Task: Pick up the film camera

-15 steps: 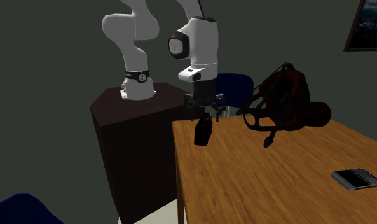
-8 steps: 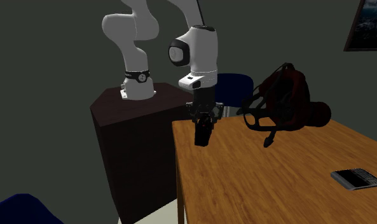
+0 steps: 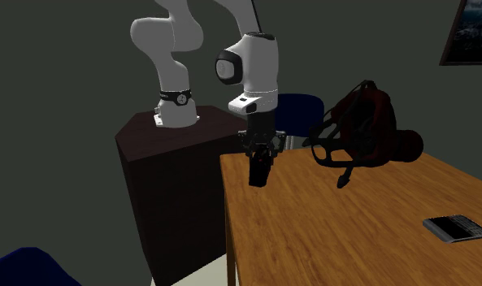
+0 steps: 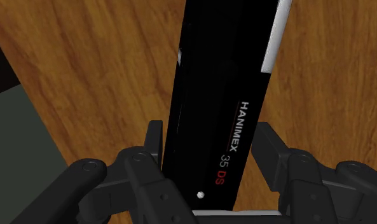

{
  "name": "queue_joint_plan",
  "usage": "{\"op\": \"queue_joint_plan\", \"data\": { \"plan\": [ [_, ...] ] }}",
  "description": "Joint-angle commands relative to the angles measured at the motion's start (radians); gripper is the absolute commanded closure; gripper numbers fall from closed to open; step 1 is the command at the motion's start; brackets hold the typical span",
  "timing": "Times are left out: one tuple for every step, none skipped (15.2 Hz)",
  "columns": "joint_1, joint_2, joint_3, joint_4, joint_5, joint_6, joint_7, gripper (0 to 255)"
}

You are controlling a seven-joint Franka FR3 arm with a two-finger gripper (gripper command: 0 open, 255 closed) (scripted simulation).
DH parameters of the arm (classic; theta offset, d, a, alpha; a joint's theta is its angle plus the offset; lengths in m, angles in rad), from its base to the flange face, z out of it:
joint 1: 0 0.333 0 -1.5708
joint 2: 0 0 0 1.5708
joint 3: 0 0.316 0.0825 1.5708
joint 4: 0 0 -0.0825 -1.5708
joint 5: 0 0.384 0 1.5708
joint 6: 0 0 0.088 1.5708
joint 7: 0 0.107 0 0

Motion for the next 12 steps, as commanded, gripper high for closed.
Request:
{"op": "queue_joint_plan", "data": {
  "plan": [
    [-0.006, -0.013, 0.007, -0.004, 0.005, -0.011, -0.005, 255],
    [-0.012, -0.030, 0.015, -0.008, 0.012, -0.024, -0.009, 255],
    [-0.018, -0.046, 0.022, -0.011, 0.019, -0.037, -0.013, 255],
    [-0.023, -0.063, 0.030, -0.015, 0.026, -0.050, -0.018, 255],
    [-0.029, -0.079, 0.037, -0.018, 0.034, -0.063, -0.023, 255],
    [-0.034, -0.096, 0.043, -0.020, 0.042, -0.077, -0.029, 255],
    [-0.038, -0.112, 0.050, -0.023, 0.050, -0.090, -0.034, 255],
    [-0.043, -0.128, 0.056, -0.025, 0.058, -0.104, -0.040, 255],
    [-0.047, -0.145, 0.062, -0.027, 0.067, -0.118, -0.046, 255],
    [-0.050, -0.161, 0.067, -0.029, 0.076, -0.132, -0.051, 255],
    [-0.053, -0.177, 0.072, -0.030, 0.084, -0.146, -0.057, 255],
    [-0.056, -0.193, 0.076, -0.031, 0.093, -0.161, -0.063, 255]
  ]
}}
